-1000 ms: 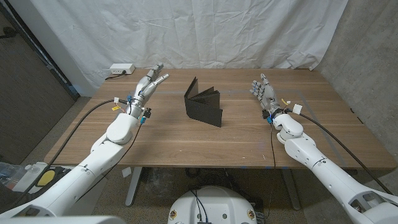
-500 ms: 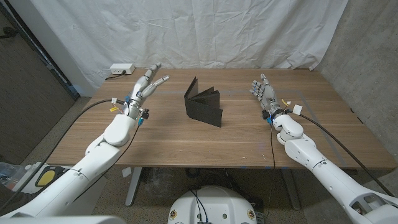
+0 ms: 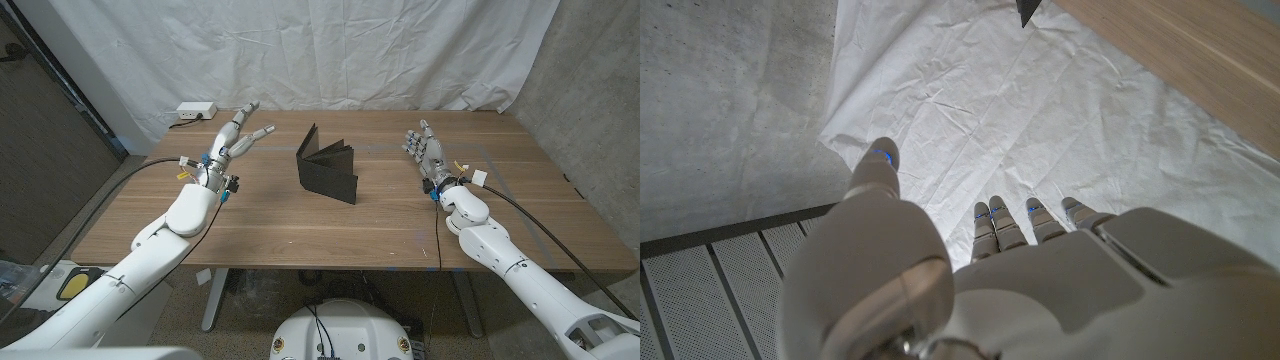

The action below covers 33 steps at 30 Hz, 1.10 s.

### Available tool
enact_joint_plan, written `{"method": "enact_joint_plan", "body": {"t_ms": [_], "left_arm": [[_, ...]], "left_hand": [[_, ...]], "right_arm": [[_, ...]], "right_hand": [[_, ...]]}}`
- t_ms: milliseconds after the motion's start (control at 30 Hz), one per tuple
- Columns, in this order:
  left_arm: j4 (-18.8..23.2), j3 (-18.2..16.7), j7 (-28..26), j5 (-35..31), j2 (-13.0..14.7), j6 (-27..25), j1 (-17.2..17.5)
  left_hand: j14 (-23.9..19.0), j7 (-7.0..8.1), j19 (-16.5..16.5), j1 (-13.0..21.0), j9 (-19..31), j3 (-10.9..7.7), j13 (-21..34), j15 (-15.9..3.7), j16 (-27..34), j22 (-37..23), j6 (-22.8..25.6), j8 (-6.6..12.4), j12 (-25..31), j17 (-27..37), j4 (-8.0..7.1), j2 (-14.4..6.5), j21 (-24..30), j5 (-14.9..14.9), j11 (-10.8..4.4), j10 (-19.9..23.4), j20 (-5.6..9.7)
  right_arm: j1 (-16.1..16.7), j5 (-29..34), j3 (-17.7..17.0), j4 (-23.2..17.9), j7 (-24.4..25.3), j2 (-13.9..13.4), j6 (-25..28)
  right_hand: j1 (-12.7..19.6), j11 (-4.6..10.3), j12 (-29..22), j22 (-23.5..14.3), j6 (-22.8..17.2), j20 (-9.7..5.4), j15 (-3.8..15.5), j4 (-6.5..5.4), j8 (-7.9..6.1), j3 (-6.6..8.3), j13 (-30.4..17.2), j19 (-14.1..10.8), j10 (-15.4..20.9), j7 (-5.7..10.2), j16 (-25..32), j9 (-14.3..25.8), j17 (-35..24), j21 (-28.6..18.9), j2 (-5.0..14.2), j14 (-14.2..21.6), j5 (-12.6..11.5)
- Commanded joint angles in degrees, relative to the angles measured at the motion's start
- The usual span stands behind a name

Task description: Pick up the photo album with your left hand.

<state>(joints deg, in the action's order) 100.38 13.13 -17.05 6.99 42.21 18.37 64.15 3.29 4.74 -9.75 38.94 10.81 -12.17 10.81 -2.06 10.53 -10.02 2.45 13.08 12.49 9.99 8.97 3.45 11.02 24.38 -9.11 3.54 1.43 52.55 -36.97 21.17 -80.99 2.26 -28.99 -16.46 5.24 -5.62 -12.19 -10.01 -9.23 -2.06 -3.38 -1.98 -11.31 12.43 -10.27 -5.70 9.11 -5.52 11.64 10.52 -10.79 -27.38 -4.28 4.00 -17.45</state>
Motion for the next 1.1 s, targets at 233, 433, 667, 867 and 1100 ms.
{"method": "enact_joint_plan", "body": {"t_ms": [233, 433, 667, 867, 1100], "left_arm": [[6.2, -0.5, -3.8, -6.2, 1.5, -8.0, 1.5], [7.8, -0.2, -4.3, -8.2, 2.1, -10.0, 1.8], [10.3, -0.3, -6.2, -11.2, 2.6, -13.8, 2.6], [12.3, -0.2, -7.0, -13.5, 3.1, -16.5, 2.8], [15.3, 1.0, -6.8, -17.8, 4.5, -22.2, 2.4]], "left_hand": [[4.3, 0.32, -3.7, 2.6, 0.2, 0.11, 0.1, -2.54, -0.7, -0.3, -0.6, -0.64, -1.0, 0.3, 0.05, 0.5, -0.8, 0.1, 0.24, -2.0, -1.34], [4.3, 0.40, -3.9, 2.9, 0.2, 0.20, 0.1, -2.61, -0.5, -0.3, -0.6, -0.71, -1.0, 0.3, -0.02, 0.6, -0.6, 0.1, -0.10, -2.1, -0.68], [4.3, 0.56, -4.1, 3.3, 0.3, 0.30, 0.1, -3.14, -0.3, -0.3, -0.5, -0.78, -0.9, 0.3, -0.12, 0.7, -0.5, 0.0, -0.27, -2.0, 0.05], [4.5, 0.72, -4.5, 3.6, 0.3, 0.37, 0.1, -3.17, -0.3, -0.3, -0.5, -0.79, -0.9, 0.3, -0.18, 0.8, -0.5, 0.0, -0.27, -2.0, 0.27], [4.5, 1.03, -4.6, 3.8, 0.3, 0.43, 0.1, -3.18, -0.2, -0.3, -0.3, -0.80, -0.7, 0.3, -0.23, 0.8, -0.4, 0.0, -0.54, -1.6, -0.22]], "right_arm": [[1.0, -0.6, -0.5, -0.6, 0.3, -0.2, -0.1], [0.6, -0.8, -0.5, 0.3, -0.3, 0.1, -0.6], [0.5, -1.1, -0.5, 1.1, -0.8, 0.4, -0.9], [0.8, -1.3, -0.7, 0.9, -0.9, 0.2, -1.0], [1.3, -1.6, -1.2, 0.6, -1.1, -0.2, -1.3]], "right_hand": [[0.6, -0.15, 0.0, -0.1, -0.3, -0.88, -0.26, 0.37, -0.07, -0.11, -0.1, -0.4, 0.6, 0.17, -0.1, 0.3, -0.2, 0.3, 0.09, 0.6, 0.3], [0.6, -0.17, 0.0, -0.1, -0.2, -0.84, -0.27, 0.39, -0.04, -0.14, -0.1, -0.5, 0.7, 0.17, -0.1, 0.3, -0.2, 0.4, 0.12, 0.6, 0.3], [0.6, -0.19, 0.0, -0.1, -0.3, -0.88, -0.17, 0.43, -0.04, -0.20, -0.1, -0.6, 0.7, 0.15, -0.1, 0.3, -0.2, 0.6, 0.16, 0.6, 0.3], [0.7, -0.15, 0.0, -0.1, -0.2, -0.89, -0.20, 0.45, -0.03, -0.25, -0.1, -0.6, 0.7, 0.13, -0.1, 0.3, -0.2, 0.8, 0.21, 0.7, 0.4], [0.7, -0.15, 0.1, -0.1, -0.3, -0.92, -0.22, 0.47, -0.04, -0.31, -0.1, -0.7, 0.7, 0.18, -0.1, 0.3, -0.2, 0.9, 0.24, 0.7, 0.4]]}}
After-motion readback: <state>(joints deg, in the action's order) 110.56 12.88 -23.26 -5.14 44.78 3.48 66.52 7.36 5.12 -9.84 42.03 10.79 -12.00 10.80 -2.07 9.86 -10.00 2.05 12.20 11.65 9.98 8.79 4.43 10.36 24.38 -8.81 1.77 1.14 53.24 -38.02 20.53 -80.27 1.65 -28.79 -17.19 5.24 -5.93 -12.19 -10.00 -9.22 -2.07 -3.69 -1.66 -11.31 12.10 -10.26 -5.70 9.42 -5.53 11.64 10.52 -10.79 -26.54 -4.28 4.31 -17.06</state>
